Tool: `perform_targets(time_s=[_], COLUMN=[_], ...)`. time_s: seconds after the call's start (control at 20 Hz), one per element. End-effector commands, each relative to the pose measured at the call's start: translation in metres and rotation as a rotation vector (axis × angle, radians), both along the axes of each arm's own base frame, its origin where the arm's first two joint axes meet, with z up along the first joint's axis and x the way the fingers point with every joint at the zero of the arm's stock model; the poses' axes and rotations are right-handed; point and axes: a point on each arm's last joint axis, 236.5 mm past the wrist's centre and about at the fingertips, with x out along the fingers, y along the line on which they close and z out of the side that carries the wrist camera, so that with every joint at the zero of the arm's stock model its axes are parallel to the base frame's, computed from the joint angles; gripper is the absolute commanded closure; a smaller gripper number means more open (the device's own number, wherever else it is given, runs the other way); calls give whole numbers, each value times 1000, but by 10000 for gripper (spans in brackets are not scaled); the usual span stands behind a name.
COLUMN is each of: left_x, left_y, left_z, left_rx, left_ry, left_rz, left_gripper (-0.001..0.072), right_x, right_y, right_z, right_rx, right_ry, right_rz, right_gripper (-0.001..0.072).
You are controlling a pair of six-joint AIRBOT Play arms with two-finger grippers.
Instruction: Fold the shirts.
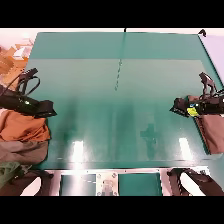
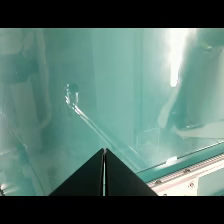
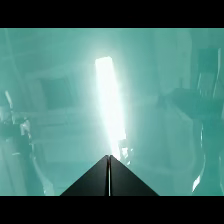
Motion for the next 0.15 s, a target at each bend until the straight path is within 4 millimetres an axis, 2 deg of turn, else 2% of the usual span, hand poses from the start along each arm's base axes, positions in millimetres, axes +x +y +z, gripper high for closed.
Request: perform_targets(time_s=[0.0, 0.1], left_x=[-2, 1], left_y=[-1, 0], left_z=[-2, -1], left_rx=[-4, -3], left_ry=[0, -9], left_rz=[3, 8], left_gripper=[686, 686], right_x=[-1, -1], right_y=[3, 3], right_z=[-1, -1], right_rx=[2, 2], right_ry=[-2, -2], right_rz=[9, 9], right_gripper=[700, 700])
